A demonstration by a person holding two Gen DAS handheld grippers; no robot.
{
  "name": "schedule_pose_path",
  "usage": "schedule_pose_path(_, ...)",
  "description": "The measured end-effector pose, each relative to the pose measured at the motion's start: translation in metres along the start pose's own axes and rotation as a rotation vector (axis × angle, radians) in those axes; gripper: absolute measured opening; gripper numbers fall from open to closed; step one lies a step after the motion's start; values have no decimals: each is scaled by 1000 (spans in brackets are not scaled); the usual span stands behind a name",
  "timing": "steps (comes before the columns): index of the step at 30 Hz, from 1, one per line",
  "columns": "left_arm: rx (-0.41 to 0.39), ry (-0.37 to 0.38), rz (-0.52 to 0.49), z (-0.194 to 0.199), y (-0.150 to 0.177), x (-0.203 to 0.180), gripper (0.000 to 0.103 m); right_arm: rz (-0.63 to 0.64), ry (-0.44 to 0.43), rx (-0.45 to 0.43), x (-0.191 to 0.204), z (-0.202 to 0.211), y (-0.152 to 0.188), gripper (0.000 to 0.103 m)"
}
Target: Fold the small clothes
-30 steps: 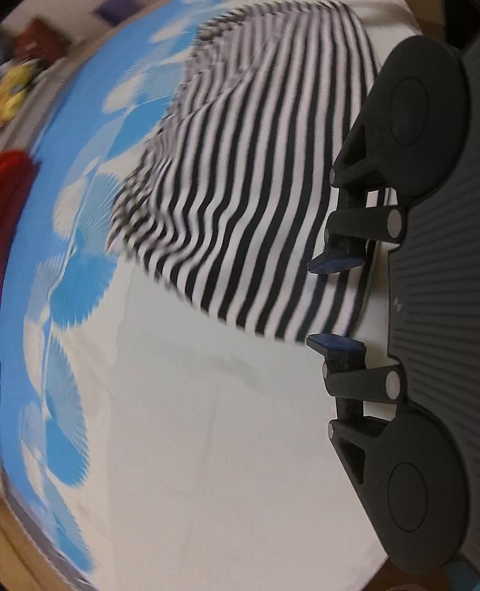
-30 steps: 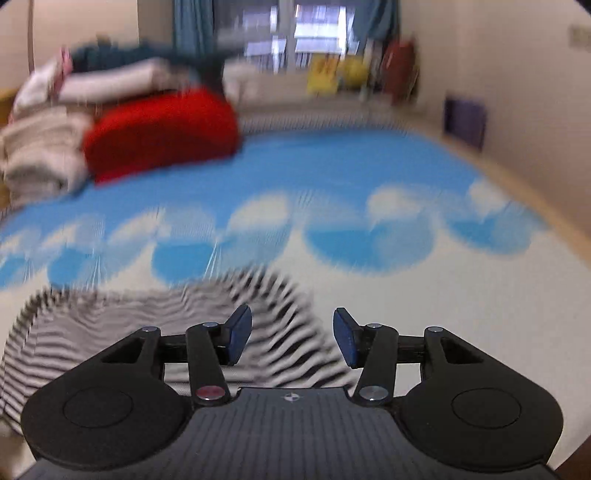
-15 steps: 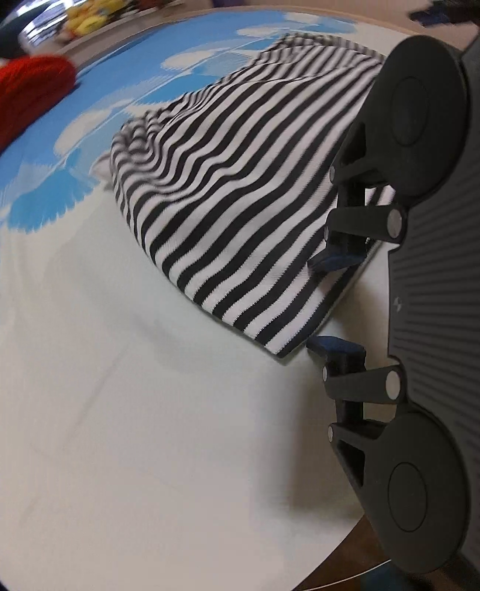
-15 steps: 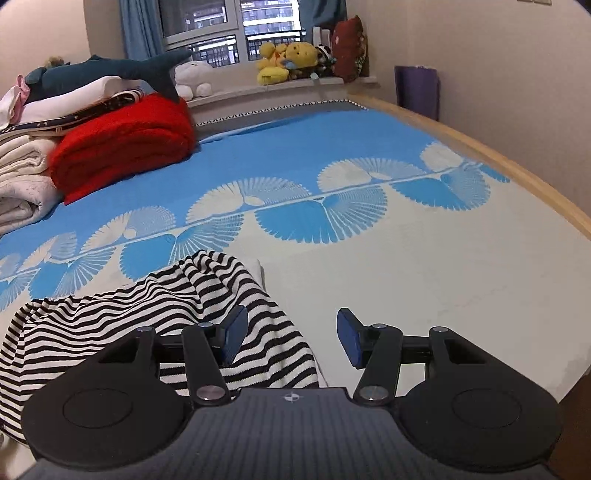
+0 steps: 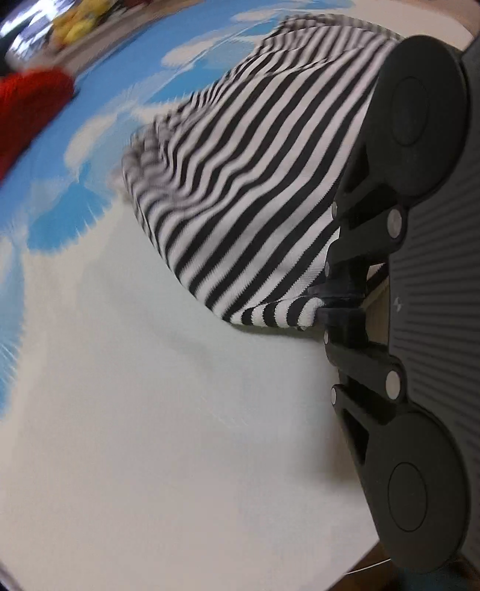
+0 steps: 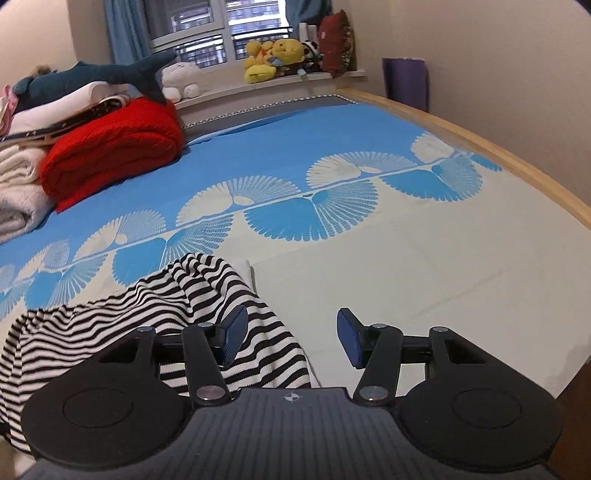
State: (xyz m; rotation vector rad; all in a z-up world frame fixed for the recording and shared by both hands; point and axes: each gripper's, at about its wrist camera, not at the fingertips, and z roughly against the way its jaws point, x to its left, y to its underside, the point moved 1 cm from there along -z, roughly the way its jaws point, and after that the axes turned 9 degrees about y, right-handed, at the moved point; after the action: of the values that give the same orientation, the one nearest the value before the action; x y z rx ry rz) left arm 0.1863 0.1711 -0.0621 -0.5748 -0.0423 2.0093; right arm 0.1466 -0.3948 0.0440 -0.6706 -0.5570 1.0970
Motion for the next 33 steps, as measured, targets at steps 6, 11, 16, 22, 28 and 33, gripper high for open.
schedule_pose_path(6, -54, 21, -67, 29, 0, 15, 4, -10, -8, 11, 12, -3, 1, 55)
schedule_pose_path(11, -95, -139, -135, 42, 5, 20, 3, 16, -30, 12, 26, -3, 1, 55)
schedule_pose_path(16, -196, -139, -254, 63, 13, -4, 3, 76, -40, -3, 32, -3, 0, 55)
schedule_pose_path(22, -345, 120, -460, 84, 36, -82, 3, 124, -26, -17, 20, -6, -4, 55)
schedule_pose_path(28, -371, 449, -634, 88, 76, -202, 3, 102, -4, -24, -7, -7, -8, 55)
schedule_pose_path(33, -217, 571, -847, 43, 147, -305, 3, 60, 19, -14, -29, -6, -7, 55)
